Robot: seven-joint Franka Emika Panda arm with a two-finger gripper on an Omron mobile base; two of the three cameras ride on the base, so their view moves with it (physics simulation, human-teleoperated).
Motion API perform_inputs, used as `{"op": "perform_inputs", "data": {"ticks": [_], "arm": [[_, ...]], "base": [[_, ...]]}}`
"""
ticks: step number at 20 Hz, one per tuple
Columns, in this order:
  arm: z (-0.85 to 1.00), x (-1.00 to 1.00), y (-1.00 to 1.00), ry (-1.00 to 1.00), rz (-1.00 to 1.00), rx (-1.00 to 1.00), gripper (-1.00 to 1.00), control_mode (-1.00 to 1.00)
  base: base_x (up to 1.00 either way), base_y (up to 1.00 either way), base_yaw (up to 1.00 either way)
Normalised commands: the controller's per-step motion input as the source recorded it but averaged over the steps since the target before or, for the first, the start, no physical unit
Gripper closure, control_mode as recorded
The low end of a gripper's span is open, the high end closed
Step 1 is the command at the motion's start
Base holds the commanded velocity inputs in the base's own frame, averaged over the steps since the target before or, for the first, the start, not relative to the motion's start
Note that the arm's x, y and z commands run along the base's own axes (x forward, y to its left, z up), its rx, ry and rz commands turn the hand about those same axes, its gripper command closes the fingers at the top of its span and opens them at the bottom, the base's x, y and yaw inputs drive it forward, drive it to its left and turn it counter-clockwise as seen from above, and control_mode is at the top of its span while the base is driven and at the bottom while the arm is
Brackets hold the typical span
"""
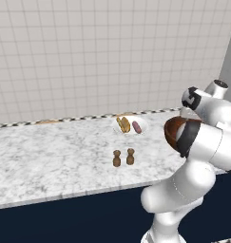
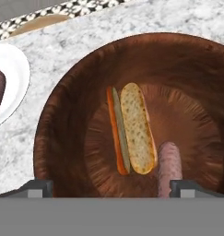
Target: Place one bun and one sausage from the bowl on each plate.
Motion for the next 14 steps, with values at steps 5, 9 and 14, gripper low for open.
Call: {"op": "perform_inputs", "data": {"ticks": [5, 9, 14], "arm": [[-0.4, 0.28, -0.15, -0.01, 0.0, 0.07, -1.0, -1.0], [-0.4, 0.32, -0.14, 0.0, 0.0, 0.0, -1.0, -1.0], [-0.45, 0.02, 0.0, 0.0, 0.0, 0.0, -1.0, -1.0]], "base": [[0.0, 0.0, 0.0], [0.0, 0.0, 0.0], [0.0, 0.0, 0.0]]}}
